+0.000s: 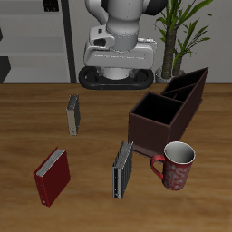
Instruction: Place the striped book into the left desk caddy's left compartment
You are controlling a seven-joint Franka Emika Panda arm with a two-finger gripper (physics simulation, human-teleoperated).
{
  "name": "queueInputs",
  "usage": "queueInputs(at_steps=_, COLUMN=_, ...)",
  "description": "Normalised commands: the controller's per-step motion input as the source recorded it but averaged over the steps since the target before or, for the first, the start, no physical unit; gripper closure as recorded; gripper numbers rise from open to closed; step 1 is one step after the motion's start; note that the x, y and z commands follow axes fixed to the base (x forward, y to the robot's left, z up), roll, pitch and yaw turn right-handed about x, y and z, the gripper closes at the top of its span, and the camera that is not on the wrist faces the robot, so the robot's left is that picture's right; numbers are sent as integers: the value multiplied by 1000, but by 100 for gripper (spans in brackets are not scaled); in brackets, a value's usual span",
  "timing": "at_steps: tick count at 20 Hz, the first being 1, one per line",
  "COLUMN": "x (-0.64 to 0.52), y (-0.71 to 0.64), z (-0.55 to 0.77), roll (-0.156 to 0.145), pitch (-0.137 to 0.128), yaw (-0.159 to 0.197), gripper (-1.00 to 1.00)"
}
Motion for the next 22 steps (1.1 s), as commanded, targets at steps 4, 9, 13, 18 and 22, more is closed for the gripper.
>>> queueInputs(at_steps=4, x=267, y=95, z=8, roll=-7, pitch=-14, yaw=7, gripper=-100)
queueInputs(at_steps=9, x=559, y=186, z=-30, roll=21, pitch=-8, yaw=-8, gripper=-100)
queueInputs(at_steps=13, x=488, y=92, z=67, roll=45, pitch=-36, yaw=52, gripper=-100)
queueInputs(at_steps=18, x=351, y=-102, z=48, roll=-22, pitch=-80, yaw=-9, gripper=-100)
queueInputs(at_steps=22, x=397, y=-116, z=-217, roll=-42, pitch=-17, yaw=-55, gripper=-100)
